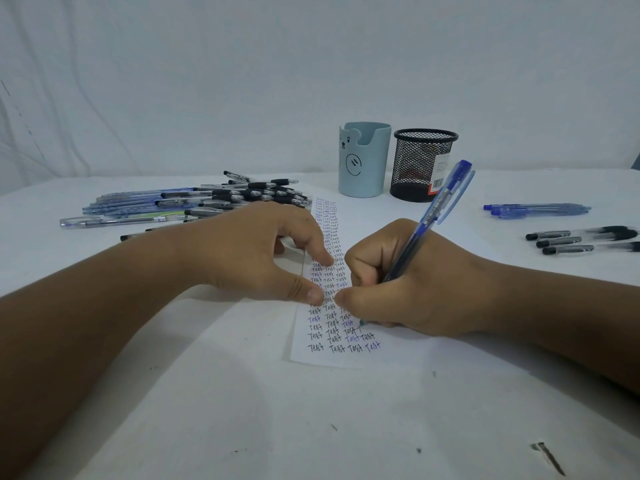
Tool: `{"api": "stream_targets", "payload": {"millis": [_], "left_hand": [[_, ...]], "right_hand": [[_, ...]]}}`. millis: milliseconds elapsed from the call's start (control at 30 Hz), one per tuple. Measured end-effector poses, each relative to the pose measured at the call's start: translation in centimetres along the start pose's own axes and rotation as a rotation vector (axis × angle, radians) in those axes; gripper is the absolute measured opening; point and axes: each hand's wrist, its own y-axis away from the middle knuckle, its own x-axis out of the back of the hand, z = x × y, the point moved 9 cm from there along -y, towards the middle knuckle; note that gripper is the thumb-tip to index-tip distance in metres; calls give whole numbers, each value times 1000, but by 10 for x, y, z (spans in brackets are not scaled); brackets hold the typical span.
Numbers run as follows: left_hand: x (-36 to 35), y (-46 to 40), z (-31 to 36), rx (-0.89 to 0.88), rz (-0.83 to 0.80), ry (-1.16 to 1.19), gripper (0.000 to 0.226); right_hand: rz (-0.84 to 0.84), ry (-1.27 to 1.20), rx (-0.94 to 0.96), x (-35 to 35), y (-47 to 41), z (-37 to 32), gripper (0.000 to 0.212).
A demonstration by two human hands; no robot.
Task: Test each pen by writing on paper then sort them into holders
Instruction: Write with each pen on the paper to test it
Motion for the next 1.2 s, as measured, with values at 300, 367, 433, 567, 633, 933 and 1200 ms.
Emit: {"api": "stream_targets", "payload": {"millis": [300,367,433,567,633,933,1200], "left_hand": [[0,1,1,-6,-3,10,38],[0,0,1,-8,-2,10,38],[0,0,1,-6,-3,10,39],[0,1,0,-1,-8,3,41],[0,0,0,-6,-6,1,39],[0,0,-1,-11,-4,-4,39],[0,0,0,-16,-2,4,40]], "right_hand": [[-6,27,26,0,0,-2,41],[-21,34,21,-1,0,-1,39],[-20,43,21,0,1,0,38],[-37,52,29,-1,-1,-3,40],[-48,50,18,-1,0,-2,39],[-35,21,34,0,0,-1,42],[-31,32,44,1,-1,-1,42]]}}
